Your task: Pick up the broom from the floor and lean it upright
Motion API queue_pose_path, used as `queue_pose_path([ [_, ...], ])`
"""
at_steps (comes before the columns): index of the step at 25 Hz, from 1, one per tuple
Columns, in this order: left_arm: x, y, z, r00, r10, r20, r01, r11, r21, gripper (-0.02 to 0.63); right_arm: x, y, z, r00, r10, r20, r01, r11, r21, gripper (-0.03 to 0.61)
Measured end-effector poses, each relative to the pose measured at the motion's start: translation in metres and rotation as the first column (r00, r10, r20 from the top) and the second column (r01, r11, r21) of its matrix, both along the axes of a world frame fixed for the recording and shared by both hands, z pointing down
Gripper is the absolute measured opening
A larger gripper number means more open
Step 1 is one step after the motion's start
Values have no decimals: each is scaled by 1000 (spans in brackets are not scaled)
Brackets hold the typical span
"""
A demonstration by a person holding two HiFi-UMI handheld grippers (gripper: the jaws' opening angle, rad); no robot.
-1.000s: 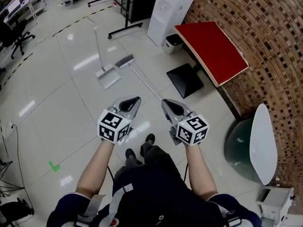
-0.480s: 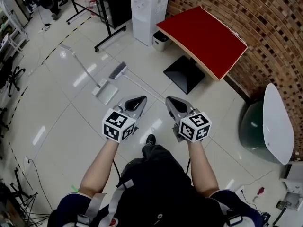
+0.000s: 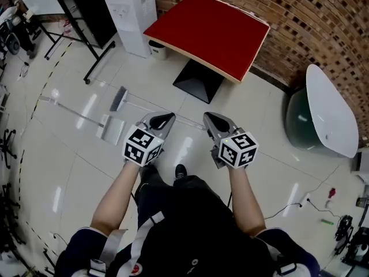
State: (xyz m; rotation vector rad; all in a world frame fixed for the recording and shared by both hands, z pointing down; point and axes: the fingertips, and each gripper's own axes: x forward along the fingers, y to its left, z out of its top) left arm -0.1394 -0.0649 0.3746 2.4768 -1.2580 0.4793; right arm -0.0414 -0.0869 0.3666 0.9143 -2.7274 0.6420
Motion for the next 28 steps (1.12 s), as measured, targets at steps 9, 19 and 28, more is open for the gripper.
queue_pose_path([
  [9, 56, -37, 45, 964, 266, -2, -265, 960, -93, 0, 66, -11, 42, 969, 247, -22, -248, 962, -116, 5],
  [19, 91, -72, 142, 813, 581, 38, -557, 795, -241, 1, 92, -17, 86, 875, 470, -114, -483, 854, -194, 5],
  [28, 106, -102, 247, 644, 763, 58, -713, 626, -315, 2, 110, -20, 142, 733, 650, -201, -680, 710, -186, 5],
])
